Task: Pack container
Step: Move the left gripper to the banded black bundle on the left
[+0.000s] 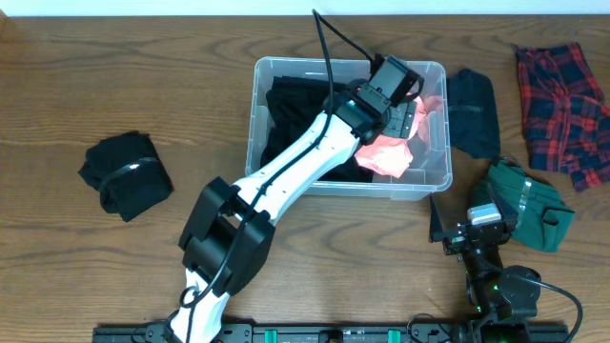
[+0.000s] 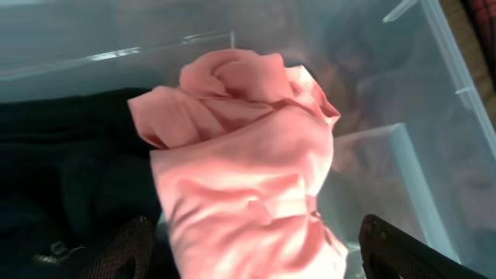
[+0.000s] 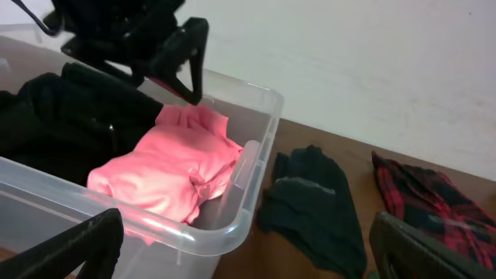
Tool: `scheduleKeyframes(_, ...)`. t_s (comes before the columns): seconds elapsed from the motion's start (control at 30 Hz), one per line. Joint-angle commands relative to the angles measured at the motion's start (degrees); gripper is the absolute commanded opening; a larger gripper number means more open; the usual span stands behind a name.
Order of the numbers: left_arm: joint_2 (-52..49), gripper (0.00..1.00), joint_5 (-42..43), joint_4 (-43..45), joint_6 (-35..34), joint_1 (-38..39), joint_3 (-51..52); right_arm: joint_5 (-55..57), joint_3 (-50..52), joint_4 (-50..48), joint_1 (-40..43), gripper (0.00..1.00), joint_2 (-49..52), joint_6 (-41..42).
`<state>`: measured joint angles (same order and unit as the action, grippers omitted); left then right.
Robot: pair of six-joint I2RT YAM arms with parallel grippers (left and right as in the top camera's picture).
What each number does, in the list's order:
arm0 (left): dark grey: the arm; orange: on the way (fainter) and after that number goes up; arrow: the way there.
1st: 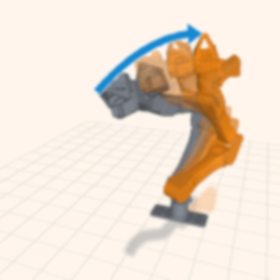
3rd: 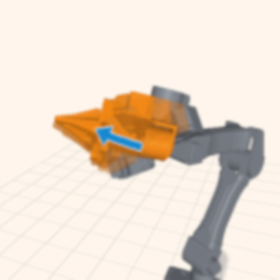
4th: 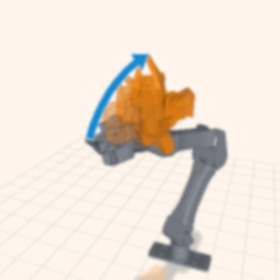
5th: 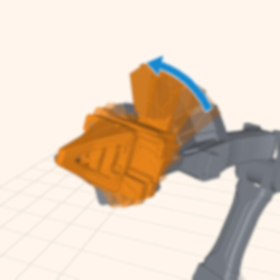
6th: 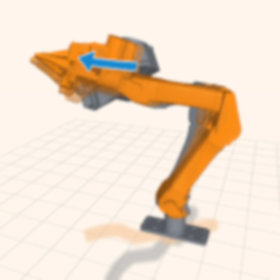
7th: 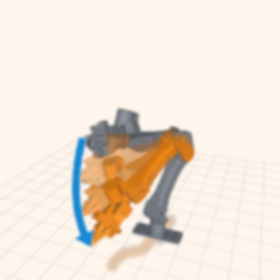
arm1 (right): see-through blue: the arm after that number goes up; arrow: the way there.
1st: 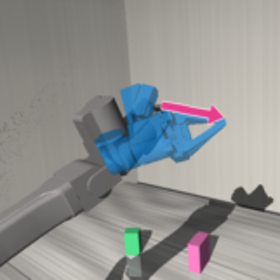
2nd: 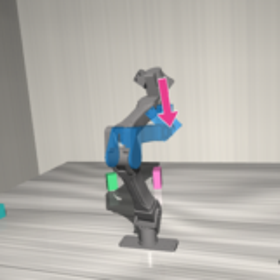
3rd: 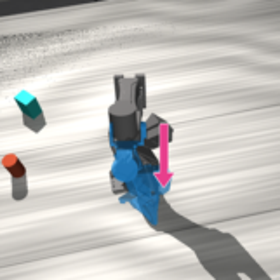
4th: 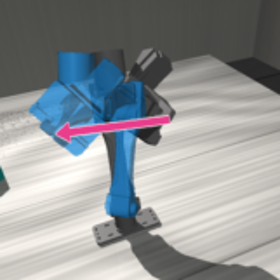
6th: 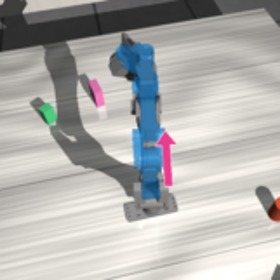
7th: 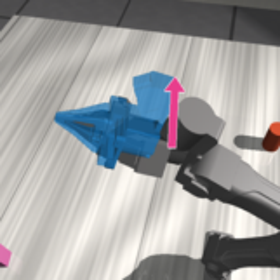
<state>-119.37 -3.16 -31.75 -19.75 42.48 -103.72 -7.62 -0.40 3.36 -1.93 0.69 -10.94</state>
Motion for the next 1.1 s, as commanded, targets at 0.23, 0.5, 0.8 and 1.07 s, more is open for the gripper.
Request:
scheduleKeyframes(0.23, 22.7, 0.86, -15.3, -19.2, -1.1, -14.4, -1.3, 0.3, 0.1, 0.3, -0.4, 0.99, -0.3, 0.6)
scheduleKeyframes(0.5, 25.9, 0.94, -17.5, -35.5, -10.3, -36.9, -0.5, 0.3, 0.1, 0.2, -0.4, 0.99, -0.3, 0.6)
scheduleKeyframes(0.8, 18.7, 1.00, -16.7, -35.0, -12.5, -48.1, 8.5, 0.3, 0.1, 0.2, -0.4, 0.99, -0.3, 0.6)
scheduleKeyframes(1.07, 10.4, 0.98, -17.0, -33.0, -12.6, -50.6, 9.8, 0.3, 0.1, 0.2, -0.4, 0.99, -0.3, 0.6)
